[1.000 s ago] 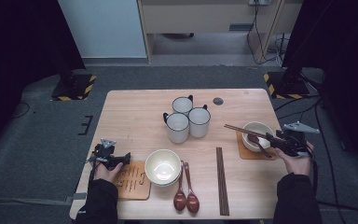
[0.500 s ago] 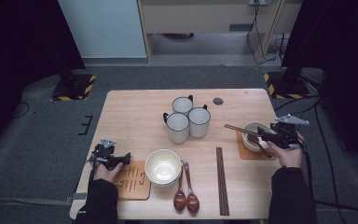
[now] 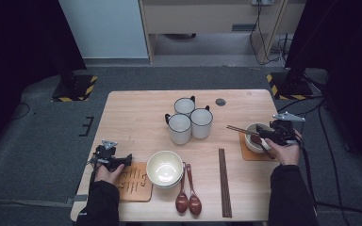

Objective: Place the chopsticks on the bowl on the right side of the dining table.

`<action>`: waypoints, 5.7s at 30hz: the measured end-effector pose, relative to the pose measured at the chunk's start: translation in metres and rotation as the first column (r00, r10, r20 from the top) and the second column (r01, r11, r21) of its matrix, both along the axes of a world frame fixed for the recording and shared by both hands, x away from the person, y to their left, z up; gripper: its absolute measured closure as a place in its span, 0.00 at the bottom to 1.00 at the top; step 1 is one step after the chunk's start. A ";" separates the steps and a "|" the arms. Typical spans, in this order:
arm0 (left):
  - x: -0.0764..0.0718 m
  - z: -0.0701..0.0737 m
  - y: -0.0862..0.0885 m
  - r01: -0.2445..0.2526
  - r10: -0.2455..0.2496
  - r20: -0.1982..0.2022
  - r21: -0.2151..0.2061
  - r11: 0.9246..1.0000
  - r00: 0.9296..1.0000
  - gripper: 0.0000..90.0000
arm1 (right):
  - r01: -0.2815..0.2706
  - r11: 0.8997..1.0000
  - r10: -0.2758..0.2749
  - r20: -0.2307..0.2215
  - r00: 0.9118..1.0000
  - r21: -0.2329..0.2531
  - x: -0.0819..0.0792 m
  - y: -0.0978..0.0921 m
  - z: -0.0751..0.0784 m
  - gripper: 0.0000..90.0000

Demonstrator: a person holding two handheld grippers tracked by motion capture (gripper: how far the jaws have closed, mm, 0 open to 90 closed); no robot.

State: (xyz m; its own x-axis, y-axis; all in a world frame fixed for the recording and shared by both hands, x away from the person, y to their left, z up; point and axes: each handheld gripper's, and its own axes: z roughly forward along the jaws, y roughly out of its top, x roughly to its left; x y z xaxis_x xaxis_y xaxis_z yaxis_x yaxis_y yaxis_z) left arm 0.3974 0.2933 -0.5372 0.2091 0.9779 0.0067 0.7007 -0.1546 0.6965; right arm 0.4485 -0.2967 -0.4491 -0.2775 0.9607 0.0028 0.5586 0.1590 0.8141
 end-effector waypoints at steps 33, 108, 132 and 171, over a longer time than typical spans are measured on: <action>0.000 0.000 0.000 -0.001 0.001 0.001 -0.001 1.000 1.000 0.00 | 0.010 0.999 -0.011 -0.043 0.999 -0.037 0.013 0.001 -0.021 0.40; 0.000 0.000 0.000 -0.001 0.001 0.000 0.000 1.000 1.000 0.00 | 0.131 0.987 -0.137 -0.068 0.988 -0.091 -0.051 -0.050 -0.018 0.82; 0.000 0.000 0.000 -0.001 0.001 0.001 -0.001 1.000 1.000 0.00 | 0.126 0.988 -0.132 -0.063 0.989 -0.085 -0.042 -0.050 -0.021 0.80; 0.000 0.000 0.000 -0.001 0.001 0.000 0.000 1.000 1.000 0.00 | -0.051 0.996 0.054 0.040 0.998 -0.072 -0.033 -0.017 -0.022 0.43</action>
